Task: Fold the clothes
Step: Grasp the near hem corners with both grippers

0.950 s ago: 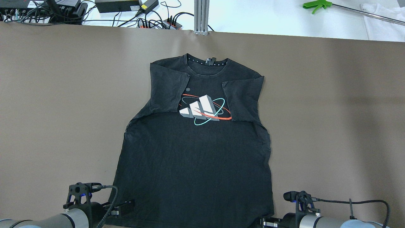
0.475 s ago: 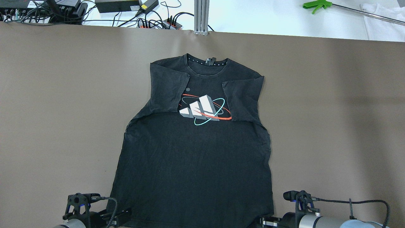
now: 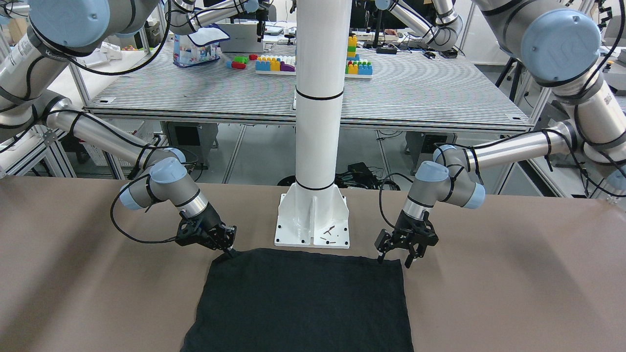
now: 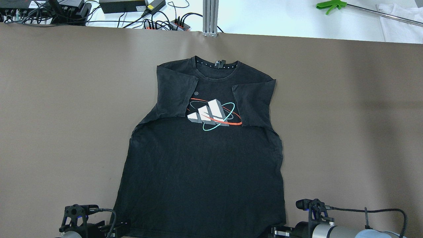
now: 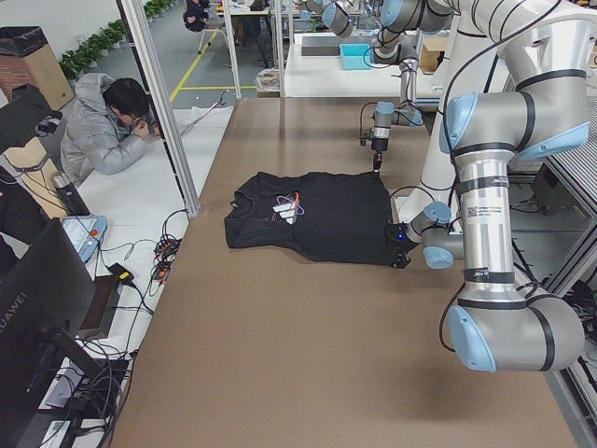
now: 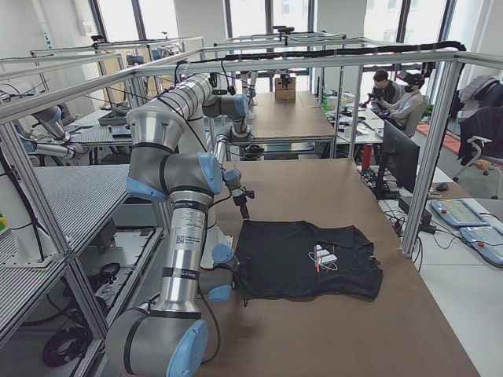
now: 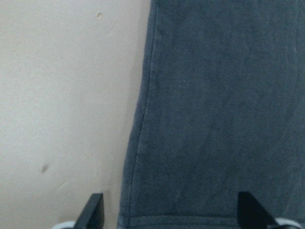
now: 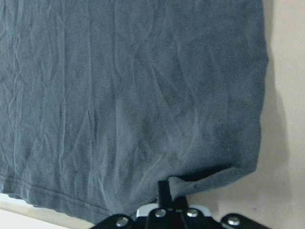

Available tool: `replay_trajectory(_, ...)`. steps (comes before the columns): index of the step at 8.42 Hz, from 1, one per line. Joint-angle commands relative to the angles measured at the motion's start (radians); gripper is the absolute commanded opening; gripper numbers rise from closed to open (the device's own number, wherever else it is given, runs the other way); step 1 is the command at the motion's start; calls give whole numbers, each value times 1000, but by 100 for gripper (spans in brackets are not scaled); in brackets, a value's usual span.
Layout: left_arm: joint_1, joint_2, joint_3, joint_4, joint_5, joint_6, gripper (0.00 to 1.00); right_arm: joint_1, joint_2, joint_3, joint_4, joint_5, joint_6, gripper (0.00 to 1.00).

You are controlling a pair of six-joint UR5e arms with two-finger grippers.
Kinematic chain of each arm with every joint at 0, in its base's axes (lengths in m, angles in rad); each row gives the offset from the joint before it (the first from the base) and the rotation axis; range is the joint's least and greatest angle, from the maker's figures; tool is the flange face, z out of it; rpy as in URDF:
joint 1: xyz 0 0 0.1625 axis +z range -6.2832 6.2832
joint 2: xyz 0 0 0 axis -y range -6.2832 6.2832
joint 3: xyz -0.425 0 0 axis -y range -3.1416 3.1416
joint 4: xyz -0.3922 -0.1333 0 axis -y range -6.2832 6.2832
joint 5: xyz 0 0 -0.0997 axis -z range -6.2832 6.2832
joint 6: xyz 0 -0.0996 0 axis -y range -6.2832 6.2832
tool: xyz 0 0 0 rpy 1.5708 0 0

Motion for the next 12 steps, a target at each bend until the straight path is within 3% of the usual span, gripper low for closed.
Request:
replay_trajectory(1, 19, 15, 1, -9, 21, 1, 100, 0, 0, 0, 0, 1, 0, 0)
replay_trajectory(3, 32, 13, 4, -9, 33, 0, 99, 0, 0, 0, 0, 0, 0, 0)
replay_trajectory(5, 33, 7, 17, -9, 35, 0, 82, 0, 0, 0, 0, 2, 0, 0)
replay_trajectory(6, 32, 6, 18, -9, 35, 0, 43, 0, 0, 0, 0, 2, 0, 0)
replay_trajectory(7, 33, 4, 24, -9, 35, 0, 21, 2, 0, -3, 0, 2, 0, 0)
replay_trajectory(8, 33, 2, 27, -9, 35, 1, 5, 0, 0, -3, 0, 3, 0, 0)
replay_trajectory(9, 33, 1, 26, -9, 35, 1, 0, 2, 0, -3, 0, 3, 0, 0)
replay_trajectory(12, 30, -10, 12, -9, 32, 1, 0, 8, 0, -1, 0, 5, 0, 0)
